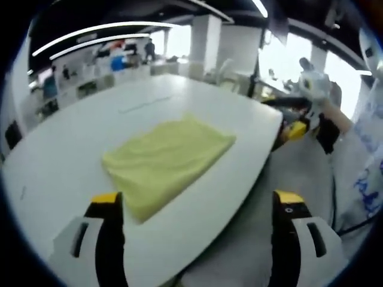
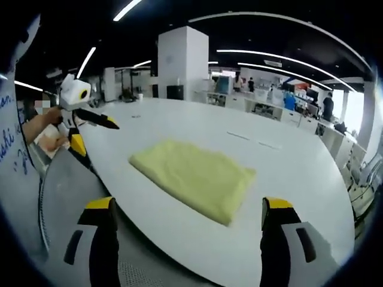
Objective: Fold the garment on the visible template until the final outline fits inside the template.
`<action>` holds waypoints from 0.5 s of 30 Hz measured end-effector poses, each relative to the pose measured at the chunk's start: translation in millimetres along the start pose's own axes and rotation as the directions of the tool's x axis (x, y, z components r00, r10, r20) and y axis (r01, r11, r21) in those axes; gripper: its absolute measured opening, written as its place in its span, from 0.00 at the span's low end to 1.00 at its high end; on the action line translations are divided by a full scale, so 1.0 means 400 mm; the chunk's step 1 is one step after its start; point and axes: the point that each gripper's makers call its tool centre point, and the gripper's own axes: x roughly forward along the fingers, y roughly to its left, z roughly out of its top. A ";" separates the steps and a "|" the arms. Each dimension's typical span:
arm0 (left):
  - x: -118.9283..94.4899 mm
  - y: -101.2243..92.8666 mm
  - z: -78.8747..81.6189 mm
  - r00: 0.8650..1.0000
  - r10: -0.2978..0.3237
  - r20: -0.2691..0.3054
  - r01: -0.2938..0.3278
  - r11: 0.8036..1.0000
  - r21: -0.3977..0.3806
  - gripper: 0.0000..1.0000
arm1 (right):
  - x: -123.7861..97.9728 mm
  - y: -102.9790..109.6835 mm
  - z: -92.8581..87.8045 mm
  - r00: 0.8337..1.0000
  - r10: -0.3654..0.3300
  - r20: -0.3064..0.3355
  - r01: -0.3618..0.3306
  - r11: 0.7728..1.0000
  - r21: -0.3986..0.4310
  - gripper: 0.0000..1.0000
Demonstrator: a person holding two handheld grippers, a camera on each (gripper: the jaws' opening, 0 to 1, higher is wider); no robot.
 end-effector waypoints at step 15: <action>-0.001 -0.009 -0.006 1.000 -0.009 -0.004 0.009 1.000 -0.007 1.00 | 0.016 0.015 0.009 1.000 0.024 -0.011 -0.024 0.999 -0.025 1.00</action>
